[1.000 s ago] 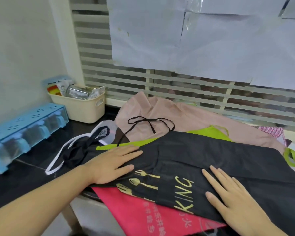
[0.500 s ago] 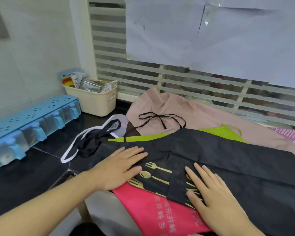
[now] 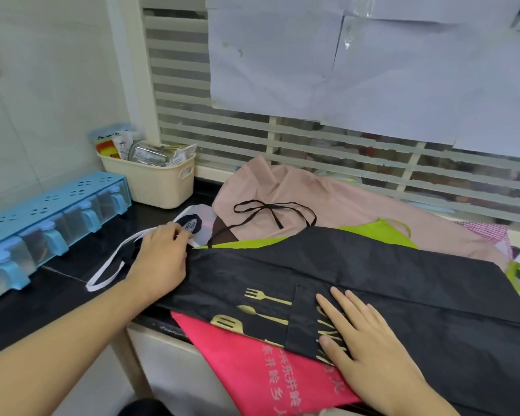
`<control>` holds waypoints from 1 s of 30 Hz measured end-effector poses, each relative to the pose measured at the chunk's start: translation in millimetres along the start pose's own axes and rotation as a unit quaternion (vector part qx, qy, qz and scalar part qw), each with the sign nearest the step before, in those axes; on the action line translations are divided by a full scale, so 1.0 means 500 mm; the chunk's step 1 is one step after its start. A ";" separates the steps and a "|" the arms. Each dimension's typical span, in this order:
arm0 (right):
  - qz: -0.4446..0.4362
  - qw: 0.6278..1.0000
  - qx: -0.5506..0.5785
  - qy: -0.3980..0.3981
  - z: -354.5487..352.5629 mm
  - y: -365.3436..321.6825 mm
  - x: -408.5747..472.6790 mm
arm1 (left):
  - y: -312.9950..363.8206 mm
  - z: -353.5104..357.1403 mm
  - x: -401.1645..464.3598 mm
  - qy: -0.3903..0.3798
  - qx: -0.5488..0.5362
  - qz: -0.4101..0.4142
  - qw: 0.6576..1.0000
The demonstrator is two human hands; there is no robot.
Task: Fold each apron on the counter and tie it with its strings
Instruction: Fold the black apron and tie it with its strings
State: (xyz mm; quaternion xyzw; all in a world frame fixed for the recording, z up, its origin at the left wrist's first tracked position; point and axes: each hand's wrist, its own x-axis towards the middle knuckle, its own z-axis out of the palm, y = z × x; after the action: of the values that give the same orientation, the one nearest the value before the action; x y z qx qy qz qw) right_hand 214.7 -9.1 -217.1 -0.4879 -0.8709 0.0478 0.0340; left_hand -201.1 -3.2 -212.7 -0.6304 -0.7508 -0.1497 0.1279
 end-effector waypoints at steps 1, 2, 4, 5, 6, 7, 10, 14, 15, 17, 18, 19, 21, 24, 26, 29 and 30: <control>-0.001 1.000 0.001 0.001 0.000 -0.002 0.000 | 0.020 -0.011 -0.001 0.026 -0.003 0.003 1.000; 0.001 1.000 0.001 -0.001 -0.001 -0.002 -0.001 | 0.053 -0.023 -0.001 0.043 -0.025 0.026 0.998; 0.003 1.000 0.008 -0.005 -0.003 -0.009 0.001 | 0.135 -0.055 -0.017 0.029 -0.101 0.105 0.989; 0.012 1.000 0.012 -0.004 -0.007 -0.009 -0.003 | 0.190 -0.065 -0.028 0.002 -0.151 0.142 0.978; 0.015 1.000 0.017 -0.001 -0.009 -0.019 0.000 | 0.232 -0.071 -0.048 -0.040 -0.186 0.173 0.966; 0.019 1.000 0.016 0.006 -0.009 -0.022 0.001 | 0.277 -0.072 -0.068 -0.089 -0.199 0.208 0.953; 0.025 1.000 0.005 0.012 -0.009 -0.005 -0.012 | 0.361 -0.049 -0.117 -0.220 -0.107 0.281 0.928; 0.077 0.997 0.010 0.002 -0.024 0.114 -0.074 | 0.348 -0.040 -0.121 -0.261 -0.054 0.278 0.923; 0.095 0.995 0.003 0.005 -0.029 0.152 -0.095 | 0.342 -0.045 -0.117 -0.269 -0.050 0.277 0.921; 0.132 0.991 0.001 0.002 -0.037 0.218 -0.132 | 0.335 -0.047 -0.112 -0.274 -0.051 0.278 0.919; 0.150 0.989 0.007 -0.003 -0.040 0.243 -0.151 | 0.339 -0.045 -0.111 -0.275 -0.055 0.278 0.919; 0.158 0.987 0.012 -0.009 -0.043 0.258 -0.164 | 0.342 -0.047 -0.113 -0.275 -0.062 0.273 0.920; 0.151 0.987 0.042 -0.026 -0.050 0.258 -0.186 | 0.363 -0.057 -0.122 -0.259 -0.085 0.278 0.921; 0.081 0.995 0.060 -0.023 -0.069 0.213 -0.199 | 0.426 -0.081 -0.141 -0.219 -0.109 0.319 0.916; 0.028 0.999 0.027 0.011 -0.071 0.197 -0.200 | 0.465 -0.082 -0.145 -0.200 -0.106 0.334 0.915; -0.030 0.996 -0.026 0.081 -0.071 0.198 -0.199 | 0.491 -0.074 -0.144 -0.141 -0.058 0.357 0.921; -0.037 0.995 -0.029 0.089 -0.072 0.200 -0.202 | 0.492 -0.072 -0.145 -0.110 -0.040 0.374 0.920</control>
State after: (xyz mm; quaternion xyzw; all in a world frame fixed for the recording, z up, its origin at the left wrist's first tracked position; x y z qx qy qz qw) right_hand 356.0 -41.6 -194.0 -0.4583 -0.8830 -0.0226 0.0986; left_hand 53.8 -43.4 -191.7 -0.8827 -0.4626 -0.0503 0.0656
